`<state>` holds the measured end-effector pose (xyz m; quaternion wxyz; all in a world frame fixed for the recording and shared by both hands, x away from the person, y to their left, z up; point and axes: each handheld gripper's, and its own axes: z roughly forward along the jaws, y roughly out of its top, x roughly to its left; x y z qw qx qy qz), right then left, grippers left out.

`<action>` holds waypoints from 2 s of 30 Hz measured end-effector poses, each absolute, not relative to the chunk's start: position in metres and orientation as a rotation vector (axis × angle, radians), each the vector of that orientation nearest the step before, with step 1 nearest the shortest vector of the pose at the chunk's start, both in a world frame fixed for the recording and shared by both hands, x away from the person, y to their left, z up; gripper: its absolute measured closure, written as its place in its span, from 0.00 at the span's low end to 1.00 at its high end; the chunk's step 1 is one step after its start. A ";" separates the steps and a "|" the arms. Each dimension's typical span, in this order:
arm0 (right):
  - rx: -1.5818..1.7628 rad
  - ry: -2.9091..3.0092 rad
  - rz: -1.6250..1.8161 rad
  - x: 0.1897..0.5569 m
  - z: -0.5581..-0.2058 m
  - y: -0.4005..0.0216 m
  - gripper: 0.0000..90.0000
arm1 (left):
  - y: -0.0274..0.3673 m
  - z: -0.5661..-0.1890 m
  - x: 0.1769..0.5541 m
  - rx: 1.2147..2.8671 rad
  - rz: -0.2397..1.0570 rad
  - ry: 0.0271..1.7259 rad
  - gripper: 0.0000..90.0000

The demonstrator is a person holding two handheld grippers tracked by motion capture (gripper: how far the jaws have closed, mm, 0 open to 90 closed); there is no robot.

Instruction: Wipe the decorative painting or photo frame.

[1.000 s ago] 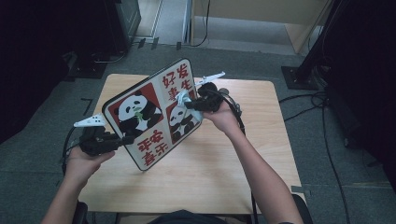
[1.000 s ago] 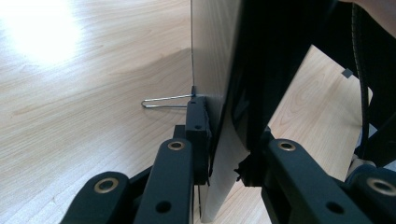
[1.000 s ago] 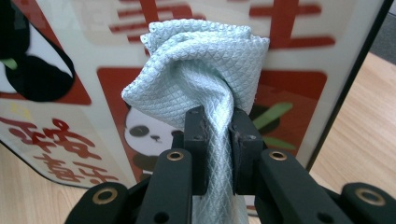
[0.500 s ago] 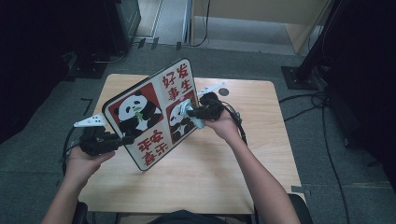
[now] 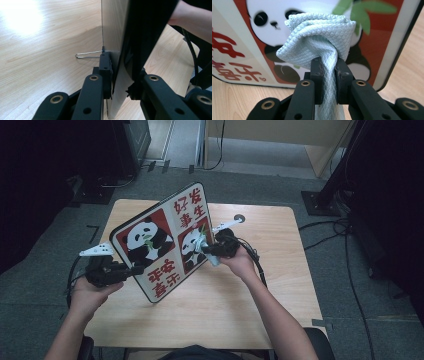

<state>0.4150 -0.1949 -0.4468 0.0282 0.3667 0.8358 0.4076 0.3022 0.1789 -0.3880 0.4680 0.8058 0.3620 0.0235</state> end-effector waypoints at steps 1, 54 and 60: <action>1.147 2.586 1.254 0.414 -0.450 -0.195 0.89 | 0.179 -0.388 0.302 1.977 0.058 0.887 0.86; 1.007 2.548 1.287 0.421 -0.332 -0.177 0.89 | 0.179 -0.389 0.302 1.960 0.051 0.904 0.87; 0.933 2.517 1.297 0.426 -0.290 -0.164 0.89 | 0.178 -0.388 0.301 1.965 0.054 0.903 0.87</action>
